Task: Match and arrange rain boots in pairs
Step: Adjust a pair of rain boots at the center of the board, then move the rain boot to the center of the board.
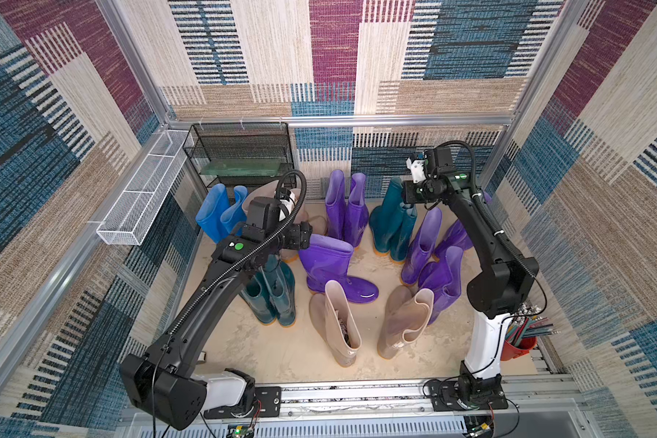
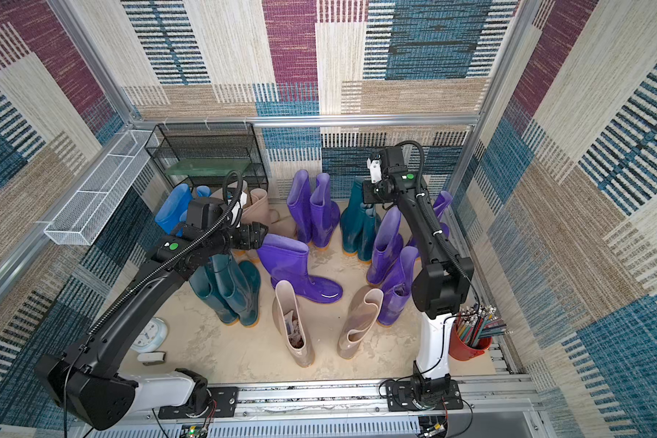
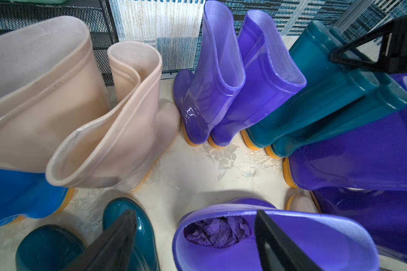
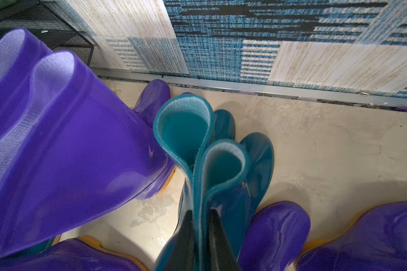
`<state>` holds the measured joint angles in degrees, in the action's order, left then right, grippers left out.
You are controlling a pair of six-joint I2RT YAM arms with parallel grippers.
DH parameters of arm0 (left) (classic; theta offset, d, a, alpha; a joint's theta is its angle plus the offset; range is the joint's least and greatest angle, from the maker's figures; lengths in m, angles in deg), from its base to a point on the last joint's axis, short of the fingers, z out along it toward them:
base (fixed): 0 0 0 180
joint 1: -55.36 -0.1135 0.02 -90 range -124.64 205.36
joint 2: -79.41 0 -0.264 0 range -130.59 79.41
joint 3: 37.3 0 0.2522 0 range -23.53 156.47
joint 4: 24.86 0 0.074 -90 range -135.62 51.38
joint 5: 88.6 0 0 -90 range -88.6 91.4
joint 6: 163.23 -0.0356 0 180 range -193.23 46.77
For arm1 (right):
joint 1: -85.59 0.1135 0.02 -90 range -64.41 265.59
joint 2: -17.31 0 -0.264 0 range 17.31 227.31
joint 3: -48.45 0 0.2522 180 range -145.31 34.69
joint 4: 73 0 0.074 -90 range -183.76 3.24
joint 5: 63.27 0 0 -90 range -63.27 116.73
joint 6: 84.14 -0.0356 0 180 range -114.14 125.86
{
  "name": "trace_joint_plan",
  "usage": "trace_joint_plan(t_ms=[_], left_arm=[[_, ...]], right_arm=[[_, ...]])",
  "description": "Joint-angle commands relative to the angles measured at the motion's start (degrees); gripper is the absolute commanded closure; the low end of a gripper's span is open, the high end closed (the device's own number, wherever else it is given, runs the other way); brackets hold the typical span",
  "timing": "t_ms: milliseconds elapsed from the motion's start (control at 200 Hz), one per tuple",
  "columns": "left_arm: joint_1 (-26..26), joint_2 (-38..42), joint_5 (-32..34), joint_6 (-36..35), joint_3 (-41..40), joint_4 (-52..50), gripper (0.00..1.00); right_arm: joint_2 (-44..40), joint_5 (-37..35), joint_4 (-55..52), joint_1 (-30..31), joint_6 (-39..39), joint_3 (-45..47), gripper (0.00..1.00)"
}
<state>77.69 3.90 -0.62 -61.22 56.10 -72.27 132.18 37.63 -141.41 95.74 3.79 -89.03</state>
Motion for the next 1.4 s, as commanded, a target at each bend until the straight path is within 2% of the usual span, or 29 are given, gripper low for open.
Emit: trace_joint_plan(t_ms=[0, 205, 285, 536, 586, 661, 761, 841, 937, 1047, 1132, 1217, 1312, 1392], left_arm=[[-0.2, -0.1, -1.1, 0.8, -0.1, 1.9, 0.19], [-0.6, -0.7, -1.5, 1.2, -0.3, 2.1, 0.19], [-1.0, -0.9, -2.2, 1.5, -0.3, 2.1, 0.19], [-1.5, -0.5, -2.9, 1.9, -0.4, 2.4, 0.19], [-1.7, -0.4, -3.0, 1.8, -0.4, 2.5, 0.19], [-1.9, -0.3, -3.3, 2.0, -0.4, 2.4, 0.19], [-2.2, -0.2, -4.2, 2.2, -0.5, 2.6, 0.2], [-2.3, -0.1, -5.3, 2.5, -0.4, 2.5, 0.2], [-2.3, 0.2, -5.7, 2.6, -0.3, 2.4, 0.19], [-2.3, 0.7, -8.3, 3.3, -0.4, 3.1, 0.19], [-2.3, 2.0, -13.9, 4.2, -1.2, 5.2, 0.17], [-2.2, 3.6, -22.5, 6.1, -3.2, 9.8, 0.17], [-1.0, 4.1, -28.9, 7.9, -4.1, 13.0, 0.17], [-0.5, 4.0, -29.4, 8.6, -4.5, 13.7, 0.17]], right_arm=[[1.4, 5.0, 3.2, 0.5, -1.2, -0.8, 0.97], [2.5, 10.2, 8.9, 3.0, -7.5, -1.7, 0.99], [2.9, 10.0, 10.9, 3.5, -11.0, -1.9, 0.99], [4.1, 14.2, 13.6, 2.0, -15.6, -2.2, 0.95], [4.0, 15.0, 13.2, 1.6, -14.8, -2.1, 0.88], [3.8, 14.0, 9.7, 1.4, -12.3, -2.6, 0.61], [1.0, 9.9, 6.6, 1.5, -10.7, -1.6, 0.4], [-3.2, 5.5, 6.3, 1.8, -11.2, -0.7, 0.28], [-8.7, -1.8, 4.8, 1.8, -12.9, 0.4, 0.21], [-16.6, -8.2, 6.4, 1.9, -12.8, 8.1, 0.16], [-23.5, -13.0, 8.2, 1.9, -13.1, 16.3, 0.1], [-30.3, -17.1, 9.2, 1.6, -13.6, 25.8, 0.03], [-35.6, -17.5, 9.3, 1.1, -14.9, 34.0, 0.01], [-37.7, -11.9, 10.4, 0.9, -14.8, 38.9, 0.01]])
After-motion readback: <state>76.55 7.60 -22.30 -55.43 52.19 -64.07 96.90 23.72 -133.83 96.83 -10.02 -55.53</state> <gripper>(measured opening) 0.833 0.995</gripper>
